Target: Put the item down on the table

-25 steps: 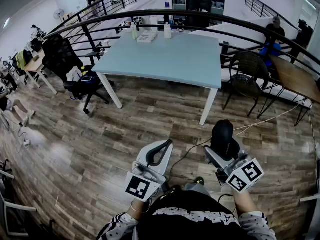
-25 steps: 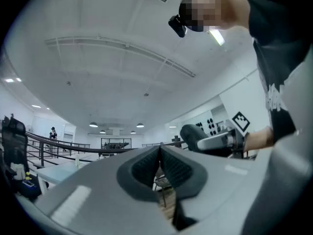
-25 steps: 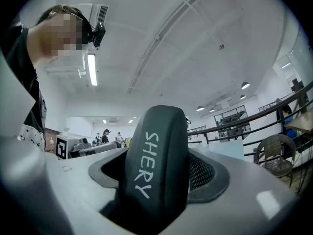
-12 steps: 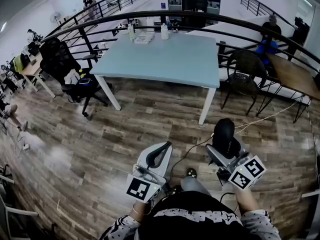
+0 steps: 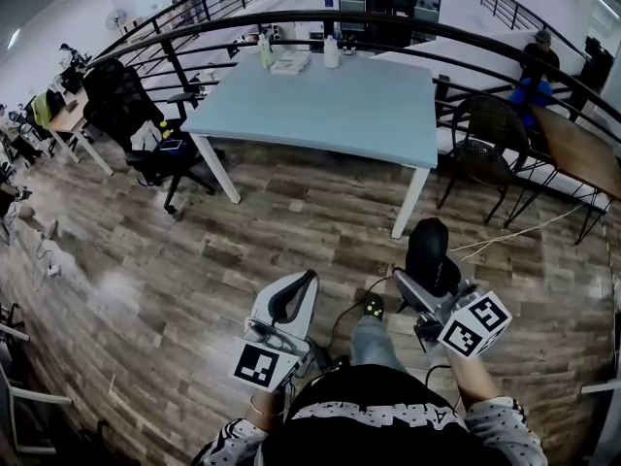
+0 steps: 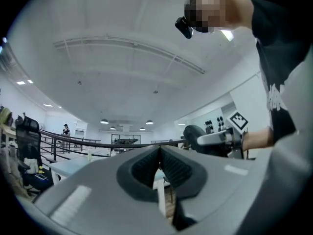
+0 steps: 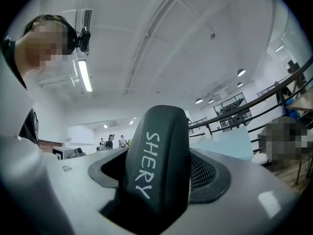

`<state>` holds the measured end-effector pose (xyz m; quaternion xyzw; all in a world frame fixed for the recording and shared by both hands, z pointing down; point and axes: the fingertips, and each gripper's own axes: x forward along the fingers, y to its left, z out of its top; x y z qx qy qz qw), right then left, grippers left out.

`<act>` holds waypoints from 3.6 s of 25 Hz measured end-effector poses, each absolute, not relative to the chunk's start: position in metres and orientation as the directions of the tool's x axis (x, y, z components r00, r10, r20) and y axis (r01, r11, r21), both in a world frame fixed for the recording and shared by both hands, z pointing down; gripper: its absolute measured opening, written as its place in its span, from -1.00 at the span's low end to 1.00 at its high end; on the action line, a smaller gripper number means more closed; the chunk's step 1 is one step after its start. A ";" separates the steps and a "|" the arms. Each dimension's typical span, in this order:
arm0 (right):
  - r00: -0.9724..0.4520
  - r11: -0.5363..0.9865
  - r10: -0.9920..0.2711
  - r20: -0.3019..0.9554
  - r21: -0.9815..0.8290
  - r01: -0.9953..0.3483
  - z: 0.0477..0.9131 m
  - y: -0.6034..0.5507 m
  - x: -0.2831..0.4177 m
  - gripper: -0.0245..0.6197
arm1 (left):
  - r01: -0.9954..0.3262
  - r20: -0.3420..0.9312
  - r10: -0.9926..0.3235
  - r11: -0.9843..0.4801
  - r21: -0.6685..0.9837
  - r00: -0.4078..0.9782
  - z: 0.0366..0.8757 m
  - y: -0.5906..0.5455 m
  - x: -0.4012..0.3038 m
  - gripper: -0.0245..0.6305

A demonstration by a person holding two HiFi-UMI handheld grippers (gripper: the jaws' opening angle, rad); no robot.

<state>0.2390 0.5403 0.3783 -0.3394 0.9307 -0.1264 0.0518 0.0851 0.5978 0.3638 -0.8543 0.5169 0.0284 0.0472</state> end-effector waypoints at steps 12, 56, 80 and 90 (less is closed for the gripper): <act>-0.816 0.782 -0.577 -0.019 -0.302 -0.546 0.384 0.455 0.220 0.24 | -0.920 -0.067 -0.918 -0.387 -0.060 0.391 0.365 0.523 0.069 -0.93; -0.880 0.814 -0.473 -0.035 -0.399 -0.422 0.405 0.153 0.233 0.24 | -0.965 0.023 -0.966 -0.258 -0.054 0.257 0.371 0.251 0.086 -0.93; -0.899 0.836 -0.429 -0.087 -0.415 -0.359 0.408 0.125 0.247 0.24 | -0.974 0.039 -0.981 -0.194 -0.119 0.191 0.369 0.237 0.103 -0.93; -0.864 0.802 -0.499 -0.064 -0.413 -0.432 0.410 0.083 0.258 0.24 | -0.957 0.029 -0.961 -0.277 -0.087 0.276 0.374 0.183 0.105 -0.93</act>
